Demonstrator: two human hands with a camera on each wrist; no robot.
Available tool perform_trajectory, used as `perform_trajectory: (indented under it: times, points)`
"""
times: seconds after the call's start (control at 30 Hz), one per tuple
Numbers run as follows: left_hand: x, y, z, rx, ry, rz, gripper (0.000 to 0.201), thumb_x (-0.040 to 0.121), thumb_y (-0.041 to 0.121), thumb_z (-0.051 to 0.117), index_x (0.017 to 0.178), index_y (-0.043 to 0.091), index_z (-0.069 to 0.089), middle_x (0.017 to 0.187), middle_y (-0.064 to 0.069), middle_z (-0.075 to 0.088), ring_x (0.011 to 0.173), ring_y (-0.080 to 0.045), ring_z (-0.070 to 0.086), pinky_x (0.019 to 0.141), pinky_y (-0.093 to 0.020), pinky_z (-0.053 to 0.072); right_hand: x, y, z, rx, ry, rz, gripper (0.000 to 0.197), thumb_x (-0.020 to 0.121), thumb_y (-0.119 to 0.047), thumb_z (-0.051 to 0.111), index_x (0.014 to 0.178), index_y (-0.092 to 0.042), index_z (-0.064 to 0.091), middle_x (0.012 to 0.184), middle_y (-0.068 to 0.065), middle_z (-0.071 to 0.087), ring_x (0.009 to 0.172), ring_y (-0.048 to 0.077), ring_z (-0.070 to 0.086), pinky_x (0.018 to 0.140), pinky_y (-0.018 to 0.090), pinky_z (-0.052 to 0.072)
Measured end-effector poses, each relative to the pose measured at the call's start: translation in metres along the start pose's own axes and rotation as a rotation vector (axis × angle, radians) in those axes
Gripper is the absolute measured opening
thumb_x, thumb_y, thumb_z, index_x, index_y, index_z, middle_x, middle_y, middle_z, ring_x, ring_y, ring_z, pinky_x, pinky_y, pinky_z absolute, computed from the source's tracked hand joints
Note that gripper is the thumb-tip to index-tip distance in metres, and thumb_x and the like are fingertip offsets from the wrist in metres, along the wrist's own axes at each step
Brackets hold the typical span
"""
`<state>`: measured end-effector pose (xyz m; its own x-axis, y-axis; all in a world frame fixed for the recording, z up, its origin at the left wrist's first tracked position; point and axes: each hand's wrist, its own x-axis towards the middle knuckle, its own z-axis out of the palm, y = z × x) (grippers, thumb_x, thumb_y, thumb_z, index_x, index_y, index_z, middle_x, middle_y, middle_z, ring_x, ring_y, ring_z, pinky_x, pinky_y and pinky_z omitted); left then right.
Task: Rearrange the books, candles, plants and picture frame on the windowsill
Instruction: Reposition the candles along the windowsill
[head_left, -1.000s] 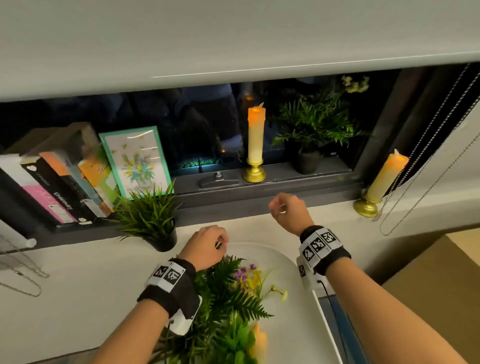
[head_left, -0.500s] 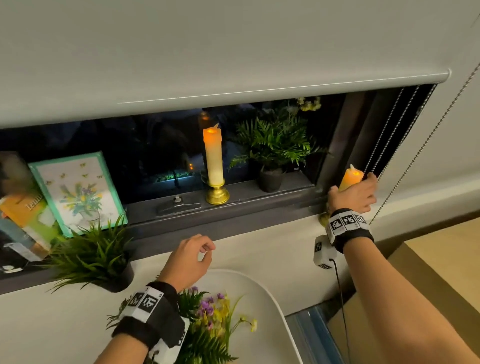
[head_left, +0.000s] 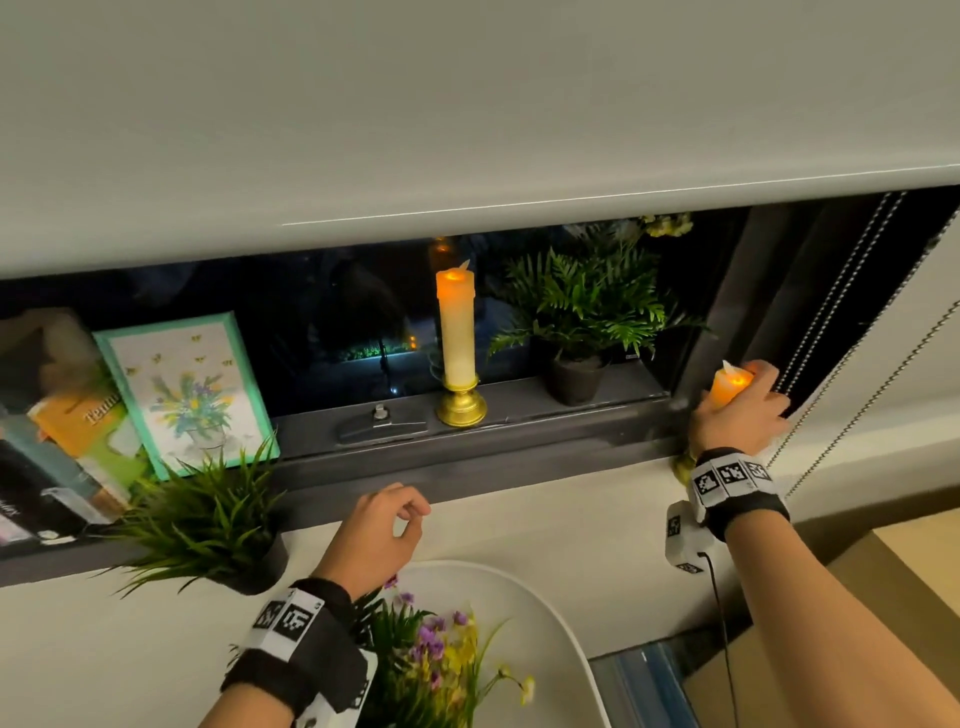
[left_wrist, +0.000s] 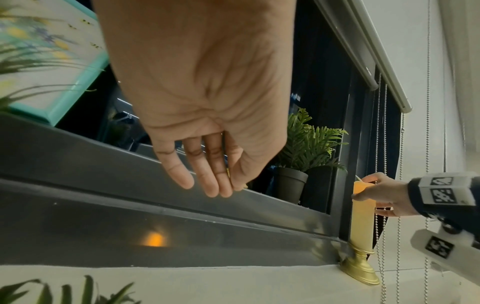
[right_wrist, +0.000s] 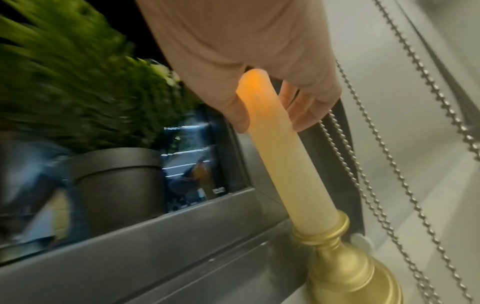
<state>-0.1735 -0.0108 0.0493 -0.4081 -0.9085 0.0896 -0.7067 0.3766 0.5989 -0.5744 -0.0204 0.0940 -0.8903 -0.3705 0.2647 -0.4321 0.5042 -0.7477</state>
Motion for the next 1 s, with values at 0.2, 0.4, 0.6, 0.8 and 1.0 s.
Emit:
perform_trajectory:
  times: [0.2,0.4,0.6,0.8,1.0]
  points:
    - [-0.004,-0.003,-0.016,-0.043,0.023,-0.011,0.021,0.089,0.01,0.057,0.09,0.03,0.063,0.093,0.016,0.06,0.091,0.0,0.058,0.083,-0.02,0.048,-0.048,-0.018,-0.021,0.08,-0.059,-0.236,0.059,0.08,-0.011,0.066,0.13,-0.014,0.036,0.128,0.018,0.045,0.116,0.041,0.044,0.092,0.052,0.041]
    - [-0.015,0.004,-0.041,-0.066,0.123,0.036,0.018,0.087,0.005,0.058,0.091,0.02,0.066,0.092,0.009,0.062,0.084,0.002,0.058,0.078,-0.015,0.047,-0.117,-0.075,-0.059,0.139,-0.247,-0.552,0.052,0.08,-0.029,0.071,0.122,-0.019,0.042,0.116,0.008,0.048,0.106,0.03,0.049,0.076,0.04,0.044]
    - [-0.026,-0.002,-0.078,-0.038,0.273,0.068,0.017,0.085,0.006,0.06,0.091,0.021,0.067,0.091,0.011,0.061,0.086,-0.004,0.058,0.081,-0.027,0.049,-0.184,-0.136,-0.086,0.388,-0.463,-0.705,0.055,0.077,-0.037,0.074,0.12,-0.022,0.043,0.101,-0.01,0.053,0.086,0.014,0.057,0.069,0.035,0.052]
    - [-0.037,-0.025,-0.129,0.216,0.567,-0.131,0.015,0.079,0.011,0.064,0.084,0.025,0.063,0.096,0.009,0.061,0.1,-0.018,0.05,0.089,-0.036,0.029,-0.227,-0.2,-0.052,0.526,-0.613,-0.81,0.05,0.078,-0.033,0.074,0.118,-0.021,0.047,0.094,-0.01,0.056,0.077,0.006,0.056,0.064,0.019,0.048]
    - [-0.049,-0.055,-0.154,0.291,0.441,-0.252,0.016,0.08,0.038,0.068,0.093,0.03,0.063,0.113,0.009,0.061,0.111,-0.019,0.046,0.089,-0.033,0.02,-0.25,-0.253,0.02,0.482,-0.702,-0.823,0.044,0.081,-0.032,0.071,0.115,-0.011,0.054,0.095,0.006,0.068,0.092,0.023,0.065,0.083,0.038,0.052]
